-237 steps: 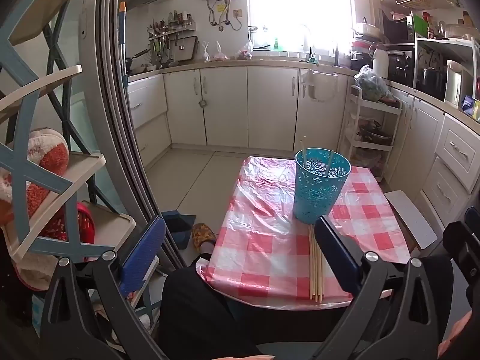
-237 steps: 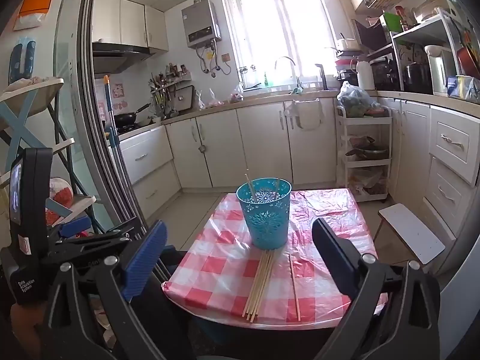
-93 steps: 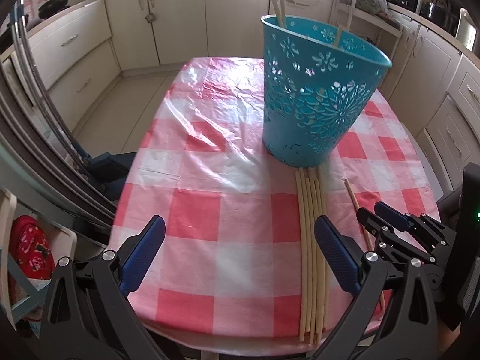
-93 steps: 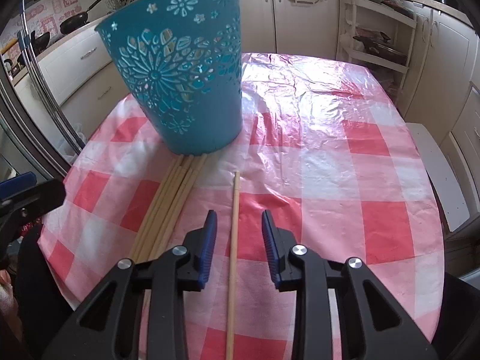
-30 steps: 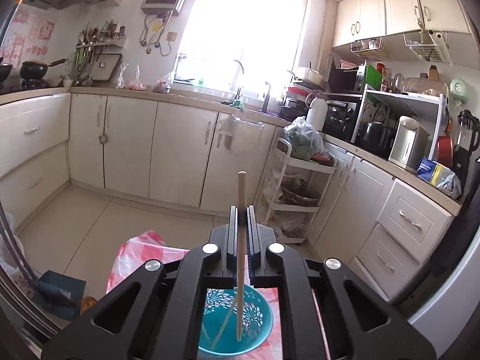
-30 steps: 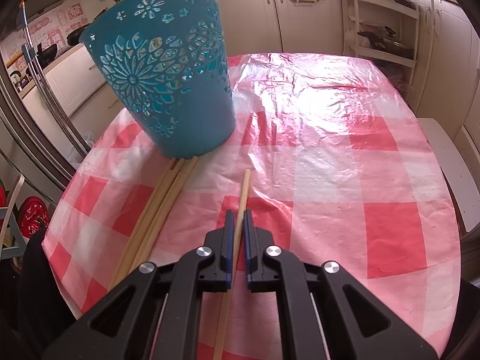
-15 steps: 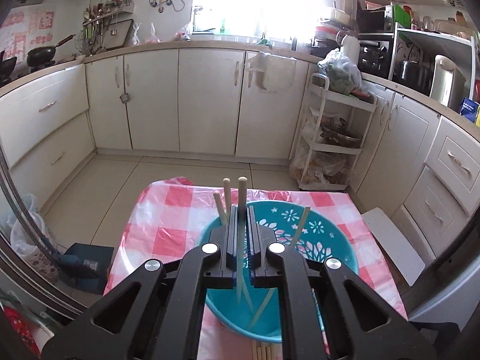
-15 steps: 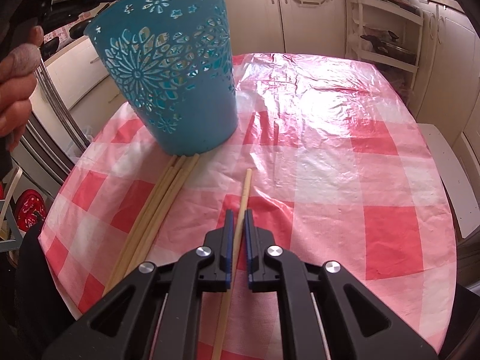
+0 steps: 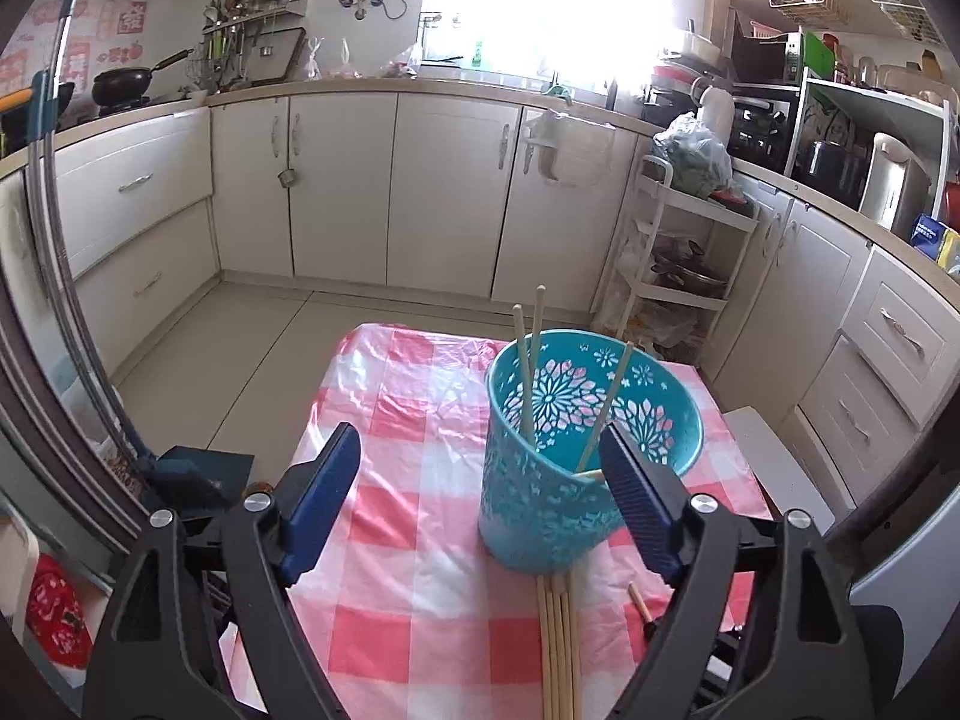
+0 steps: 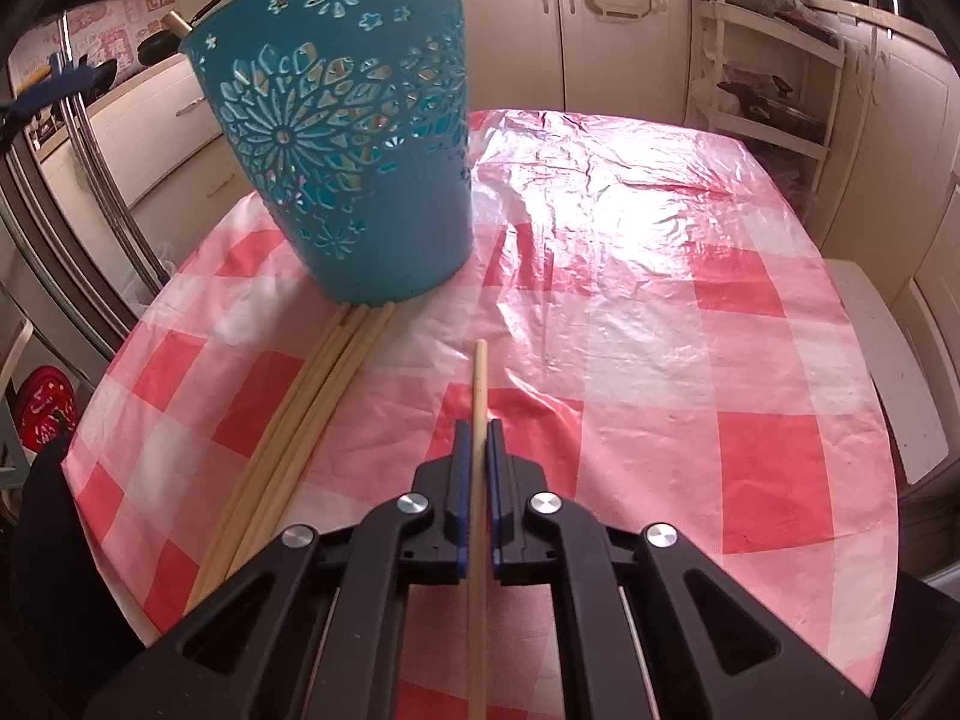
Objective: Organize utensils
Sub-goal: 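Lift the loose chopstick into the teal basket and open the right gripper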
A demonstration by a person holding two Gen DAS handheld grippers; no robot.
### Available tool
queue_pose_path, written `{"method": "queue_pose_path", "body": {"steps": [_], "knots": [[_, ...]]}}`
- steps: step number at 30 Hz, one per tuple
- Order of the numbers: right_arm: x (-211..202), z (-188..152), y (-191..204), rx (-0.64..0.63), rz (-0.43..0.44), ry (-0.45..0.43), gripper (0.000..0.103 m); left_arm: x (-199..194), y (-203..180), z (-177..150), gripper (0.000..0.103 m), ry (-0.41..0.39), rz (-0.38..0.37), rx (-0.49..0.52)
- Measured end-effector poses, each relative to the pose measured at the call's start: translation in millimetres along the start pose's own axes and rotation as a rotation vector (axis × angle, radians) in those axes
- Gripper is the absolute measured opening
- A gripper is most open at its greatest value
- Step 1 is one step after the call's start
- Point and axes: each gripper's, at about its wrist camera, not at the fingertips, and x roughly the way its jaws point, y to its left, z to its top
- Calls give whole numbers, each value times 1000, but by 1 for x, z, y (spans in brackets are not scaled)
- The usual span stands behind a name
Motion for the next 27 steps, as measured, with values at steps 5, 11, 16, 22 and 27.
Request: {"method": "queue_pose_path", "body": {"steps": [5,11,16,22,27], "knots": [[-39,8,-6,75,103,-84,5,-13,15,-32,86,58,19,-13],[-86,19,0,86,177,-210,6,-9,19,-46,86,112,85,3],[-118,41,6,96,231,-299,6,-11,14,-49,86,124,92,22],[-146,87,26,60,294,-437,6,-12,20,-55,88,151,73,-13],[-147,131,37,80,313,-543,6,-16,25,-58,89,151,73,-30]]}}
